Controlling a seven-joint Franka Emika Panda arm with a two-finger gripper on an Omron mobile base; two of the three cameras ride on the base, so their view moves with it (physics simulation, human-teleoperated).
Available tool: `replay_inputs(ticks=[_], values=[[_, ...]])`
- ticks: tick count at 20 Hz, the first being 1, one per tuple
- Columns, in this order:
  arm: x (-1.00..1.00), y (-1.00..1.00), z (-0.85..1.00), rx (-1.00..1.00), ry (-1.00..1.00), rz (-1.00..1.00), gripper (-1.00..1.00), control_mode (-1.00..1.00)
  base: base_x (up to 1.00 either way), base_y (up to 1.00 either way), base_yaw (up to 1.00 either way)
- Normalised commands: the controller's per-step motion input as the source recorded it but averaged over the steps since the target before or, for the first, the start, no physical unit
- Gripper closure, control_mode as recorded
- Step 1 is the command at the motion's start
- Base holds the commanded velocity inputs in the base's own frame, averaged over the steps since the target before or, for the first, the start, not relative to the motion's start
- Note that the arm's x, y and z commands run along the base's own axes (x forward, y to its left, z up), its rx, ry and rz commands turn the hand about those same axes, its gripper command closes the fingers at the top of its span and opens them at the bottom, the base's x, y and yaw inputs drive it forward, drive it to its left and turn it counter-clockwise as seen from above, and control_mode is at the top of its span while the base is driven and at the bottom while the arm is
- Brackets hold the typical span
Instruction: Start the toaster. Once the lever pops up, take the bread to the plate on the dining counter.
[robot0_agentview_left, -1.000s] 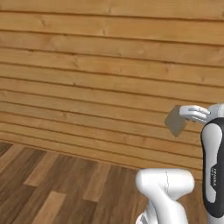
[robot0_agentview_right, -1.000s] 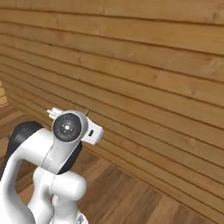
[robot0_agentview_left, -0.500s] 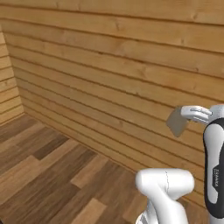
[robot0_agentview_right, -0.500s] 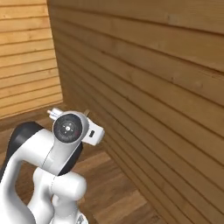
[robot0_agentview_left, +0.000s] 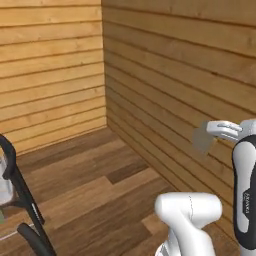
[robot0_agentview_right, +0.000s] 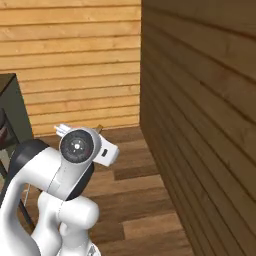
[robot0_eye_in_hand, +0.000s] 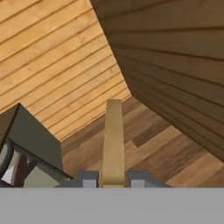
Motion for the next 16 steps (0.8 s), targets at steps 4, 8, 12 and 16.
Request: replay_inputs(ticks=[4, 8, 12, 16], values=[[0.00, 0.00, 0.00, 0.00, 0.00, 0.00, 1.00, 1.00, 1.00, 0.20, 0.60], [0.00, 0.00, 0.00, 0.00, 0.00, 0.00, 1.00, 1.00, 0.92, 0.09, 0.62], [0.00, 0.00, 0.00, 0.00, 0.00, 0.00, 1.00, 1.00, 0.57, 0.04, 0.67], [0.00, 0.00, 0.00, 0.00, 0.00, 0.00, 1.00, 1.00, 0.31, 0.11, 0.74]])
